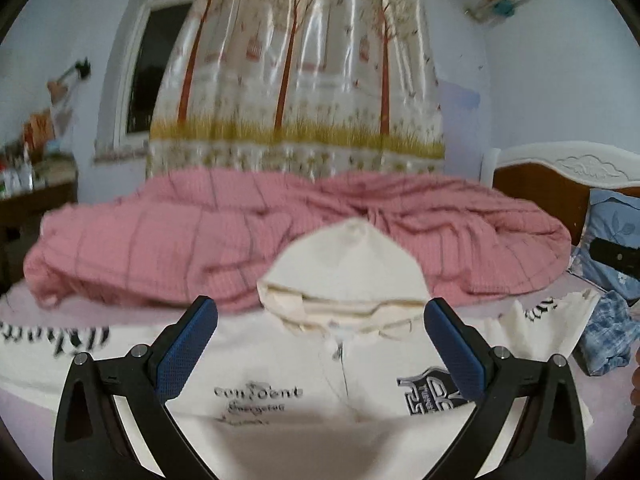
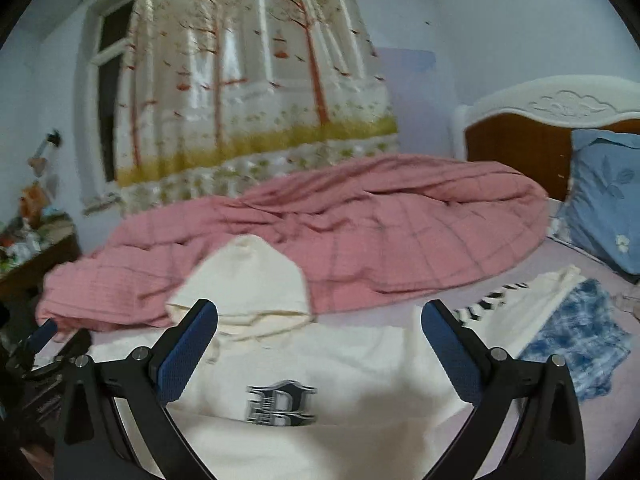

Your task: Fold large clothes

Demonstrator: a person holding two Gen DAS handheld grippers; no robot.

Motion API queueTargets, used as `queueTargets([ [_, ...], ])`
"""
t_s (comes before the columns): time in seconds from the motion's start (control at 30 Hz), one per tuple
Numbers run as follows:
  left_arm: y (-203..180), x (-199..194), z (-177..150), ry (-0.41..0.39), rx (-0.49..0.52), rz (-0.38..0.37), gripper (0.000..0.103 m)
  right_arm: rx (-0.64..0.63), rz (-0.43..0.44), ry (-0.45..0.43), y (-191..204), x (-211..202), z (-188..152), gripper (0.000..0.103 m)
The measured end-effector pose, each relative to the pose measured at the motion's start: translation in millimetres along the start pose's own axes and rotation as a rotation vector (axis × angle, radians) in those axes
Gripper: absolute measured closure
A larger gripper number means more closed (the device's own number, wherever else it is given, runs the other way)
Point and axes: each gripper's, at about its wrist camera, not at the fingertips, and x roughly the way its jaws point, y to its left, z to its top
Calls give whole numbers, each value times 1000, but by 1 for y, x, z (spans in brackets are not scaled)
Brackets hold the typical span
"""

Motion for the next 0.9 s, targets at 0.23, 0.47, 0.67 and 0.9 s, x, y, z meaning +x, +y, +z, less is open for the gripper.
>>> queueTargets([
  [0.23,23,21,-16,57,-63,74,0,-32,-91,217,-115,49,6,1],
  [0.47,33,45,-36,117,-27,166,0,267,-272,337,-294,96,34,8],
  [0.67,24,89,-74,267,24,170,0,374,-342,439,-369,151,20,26],
  [0.9,35,86,-78,270,-35,151,0,367,-554,518,-422,184,-5,60],
])
